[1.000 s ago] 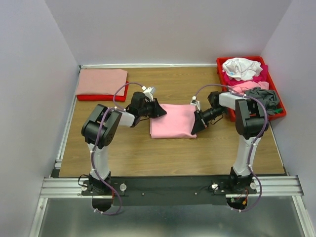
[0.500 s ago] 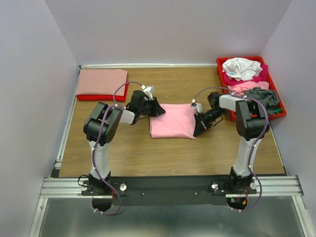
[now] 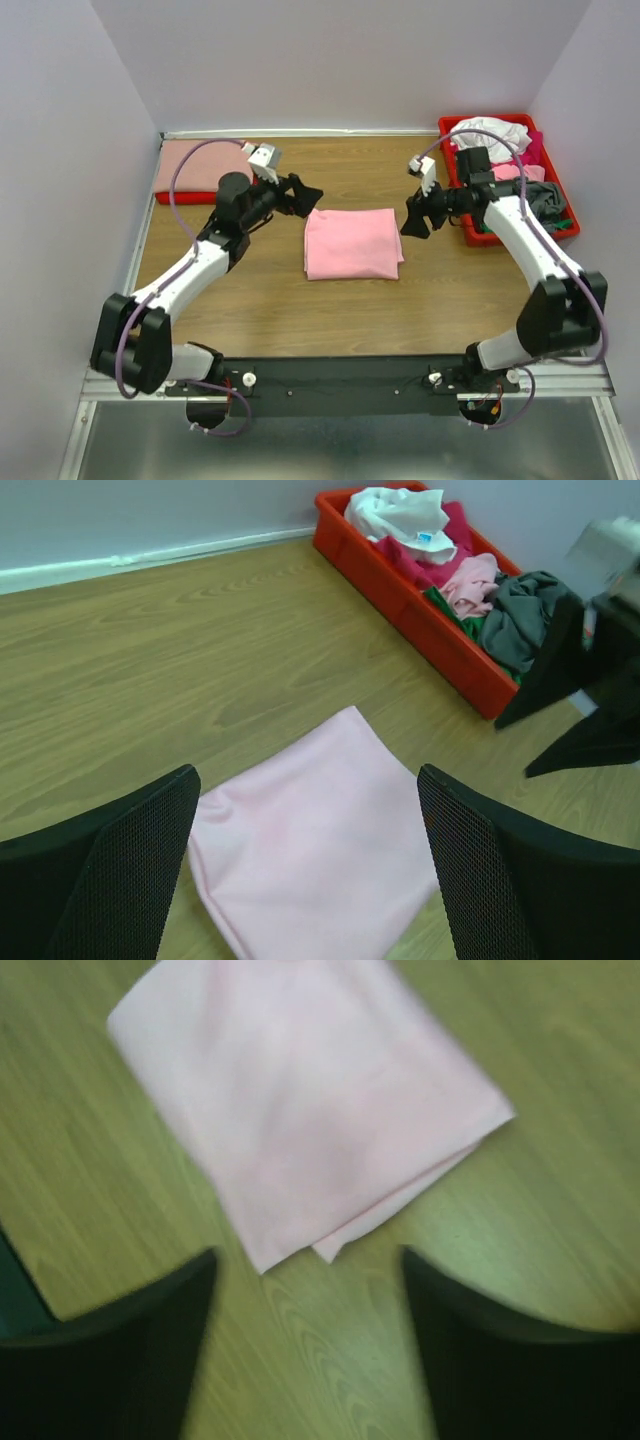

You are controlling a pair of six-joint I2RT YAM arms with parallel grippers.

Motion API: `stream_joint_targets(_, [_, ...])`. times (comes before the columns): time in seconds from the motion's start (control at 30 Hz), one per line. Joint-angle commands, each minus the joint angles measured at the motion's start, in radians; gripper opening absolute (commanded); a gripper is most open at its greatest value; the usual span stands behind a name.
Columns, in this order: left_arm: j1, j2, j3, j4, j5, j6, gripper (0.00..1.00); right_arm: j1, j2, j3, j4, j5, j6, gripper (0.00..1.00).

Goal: Fold and stack the t-shirts
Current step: Fold the tshirt, then neatly place the folded tshirt to the corner

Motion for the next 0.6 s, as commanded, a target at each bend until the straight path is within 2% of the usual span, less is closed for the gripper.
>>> stream_joint_targets(0.0, [0.045, -0.022, -0.170, -0.047, 0.008, -0.048, 0.98, 0.002, -0.170, -0.121, 0.312, 0.156, 0.133, 0.99])
stream_joint_targets(0.03, [0.054, -0.013, -0.224, -0.018, 0.039, -0.069, 0.98, 0.000, -0.222, -0.205, 0.407, 0.153, 0.165, 1.00])
stream_joint_targets(0.07, [0.067, -0.005, -0.258, -0.011, 0.071, -0.097, 0.98, 0.002, -0.230, -0.253, 0.432, 0.138, 0.202, 1.00])
stream_joint_targets(0.23, [0.065, 0.078, -0.304, 0.006, 0.099, -0.126, 0.94, -0.004, -0.207, -0.321, 0.407, 0.002, 0.191, 0.99])
stream_joint_targets(0.37, [0.062, 0.173, -0.275, 0.000, 0.139, -0.104, 0.93, -0.006, -0.269, -0.394, 0.411, -0.040, 0.152, 1.00])
stream_joint_targets(0.57, [0.044, 0.355, -0.180, -0.028, 0.191, -0.097, 0.94, -0.014, -0.263, -0.405, 0.410, -0.068, 0.152, 1.00])
